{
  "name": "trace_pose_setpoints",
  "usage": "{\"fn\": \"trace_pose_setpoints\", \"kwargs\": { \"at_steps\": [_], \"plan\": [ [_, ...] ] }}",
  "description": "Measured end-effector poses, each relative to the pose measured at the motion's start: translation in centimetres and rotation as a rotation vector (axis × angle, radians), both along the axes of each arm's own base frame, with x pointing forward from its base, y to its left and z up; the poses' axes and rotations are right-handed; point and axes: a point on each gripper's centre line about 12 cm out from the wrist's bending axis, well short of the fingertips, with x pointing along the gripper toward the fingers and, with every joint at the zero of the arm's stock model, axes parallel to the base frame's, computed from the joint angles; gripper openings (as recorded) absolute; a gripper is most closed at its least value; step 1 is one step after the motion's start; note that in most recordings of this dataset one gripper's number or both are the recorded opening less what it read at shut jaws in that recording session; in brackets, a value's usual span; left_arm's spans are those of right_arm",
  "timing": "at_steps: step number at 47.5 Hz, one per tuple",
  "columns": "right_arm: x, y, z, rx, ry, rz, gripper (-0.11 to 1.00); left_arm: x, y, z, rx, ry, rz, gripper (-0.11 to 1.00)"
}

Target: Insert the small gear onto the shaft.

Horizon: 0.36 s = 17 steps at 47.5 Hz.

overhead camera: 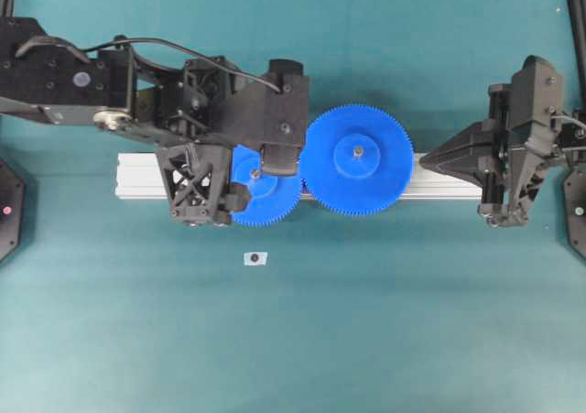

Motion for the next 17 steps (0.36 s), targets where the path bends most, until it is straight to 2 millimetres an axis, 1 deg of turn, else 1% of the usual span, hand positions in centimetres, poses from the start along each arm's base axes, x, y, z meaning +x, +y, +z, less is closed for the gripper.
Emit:
{"fn": "trace_pose_setpoints", "kwargs": {
  "at_steps": [17],
  "plan": [
    [0.0, 0.0, 0.1, 0.0, -0.008, -0.001, 0.04, -0.5, -0.2, 1.2, 0.001, -0.031, -0.005, 0.9]
  ]
}}
